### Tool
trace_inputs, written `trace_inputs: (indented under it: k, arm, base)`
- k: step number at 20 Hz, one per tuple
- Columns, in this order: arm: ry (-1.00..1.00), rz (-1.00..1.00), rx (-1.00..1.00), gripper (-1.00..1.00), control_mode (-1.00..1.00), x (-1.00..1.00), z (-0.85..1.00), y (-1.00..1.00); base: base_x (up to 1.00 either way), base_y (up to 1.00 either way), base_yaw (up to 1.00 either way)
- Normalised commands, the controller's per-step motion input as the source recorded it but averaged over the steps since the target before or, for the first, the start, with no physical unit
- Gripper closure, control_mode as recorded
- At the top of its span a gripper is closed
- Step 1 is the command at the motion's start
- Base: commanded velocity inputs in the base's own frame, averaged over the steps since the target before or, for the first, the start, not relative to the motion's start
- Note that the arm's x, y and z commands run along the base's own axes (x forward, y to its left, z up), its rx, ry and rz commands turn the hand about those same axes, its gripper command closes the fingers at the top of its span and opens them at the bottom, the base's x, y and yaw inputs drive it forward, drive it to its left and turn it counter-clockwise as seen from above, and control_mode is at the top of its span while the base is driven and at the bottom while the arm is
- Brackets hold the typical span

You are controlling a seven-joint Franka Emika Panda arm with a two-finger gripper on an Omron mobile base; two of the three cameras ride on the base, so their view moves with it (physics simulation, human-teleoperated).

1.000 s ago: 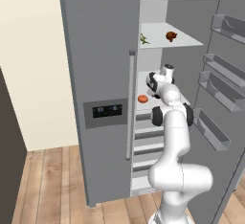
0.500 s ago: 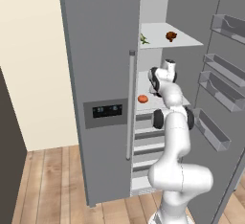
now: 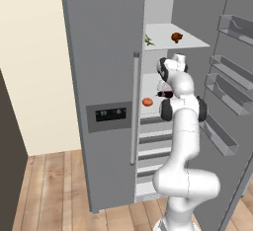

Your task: Gather the eggplant and squash from the fridge and place them on a tray on the dining counter. Then gather the chicken drumstick and fish from the fridge and place them on the other tray.

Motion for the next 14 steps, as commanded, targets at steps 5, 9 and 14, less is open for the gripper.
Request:
trace_inputs:
  k: [5, 9, 14]
  arm:
    - [-0.06, 0.00, 0.00, 1.00, -1.00, -1.00, -0.13, 0.36]
    - [-0.03, 0.00, 0.00, 1.00, -1.00, -0.95, 0.02, 0.19]
    - [0.03, 0.00, 0.00, 1.00, -1.00, -0.90, 0.78, 0.02]
  base:
    - [0.00, 0.00, 0.00]
    - [0.00, 0.00, 0.00]
    - [0.00, 0.00, 0.00]
